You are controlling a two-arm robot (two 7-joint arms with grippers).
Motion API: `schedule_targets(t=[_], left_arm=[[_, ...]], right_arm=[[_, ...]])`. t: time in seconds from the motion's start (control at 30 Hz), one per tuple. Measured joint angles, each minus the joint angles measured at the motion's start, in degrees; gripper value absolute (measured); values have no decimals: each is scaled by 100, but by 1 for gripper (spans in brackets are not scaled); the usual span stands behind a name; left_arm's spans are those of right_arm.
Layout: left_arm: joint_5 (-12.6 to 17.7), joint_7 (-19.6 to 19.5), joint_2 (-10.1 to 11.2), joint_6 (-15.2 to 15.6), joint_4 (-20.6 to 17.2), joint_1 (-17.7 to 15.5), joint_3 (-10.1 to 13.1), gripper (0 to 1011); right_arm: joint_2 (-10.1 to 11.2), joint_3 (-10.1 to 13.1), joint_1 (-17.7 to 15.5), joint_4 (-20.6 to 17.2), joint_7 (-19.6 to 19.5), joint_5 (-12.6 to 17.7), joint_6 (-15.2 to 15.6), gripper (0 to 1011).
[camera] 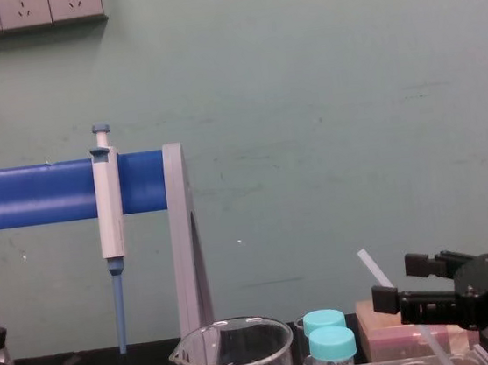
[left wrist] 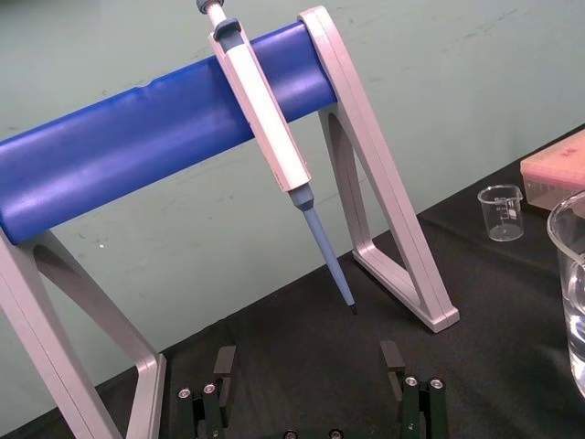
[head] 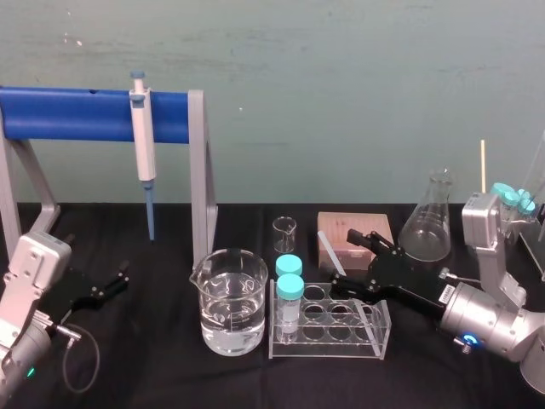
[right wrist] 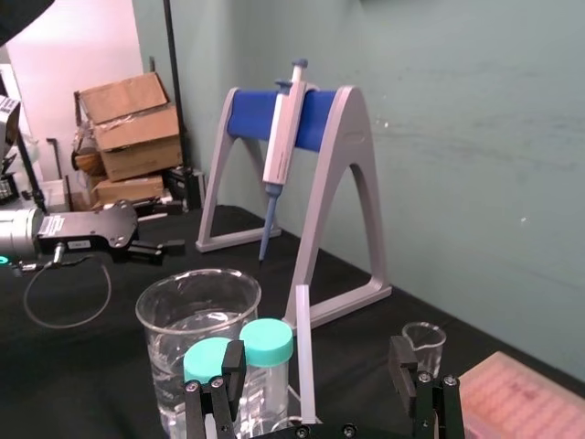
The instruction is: Pick up the stirring rod with one hand, then place it down.
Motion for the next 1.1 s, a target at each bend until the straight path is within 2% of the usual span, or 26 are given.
schedule_targets(t=[0.27, 0.5, 1.1], left_arm=[[0, 0, 0, 0, 0, 0, 0, 1000], [0, 0, 0, 0, 0, 0, 0, 1000], [0, 0, 0, 0, 0, 0, 0, 1000]], right_arm=[[-45, -98, 135, 182, 185, 22, 309, 1002], [-39, -142, 162, 228, 198, 48, 476, 1002], [-13, -152, 147, 188, 107, -10, 462, 1002]])
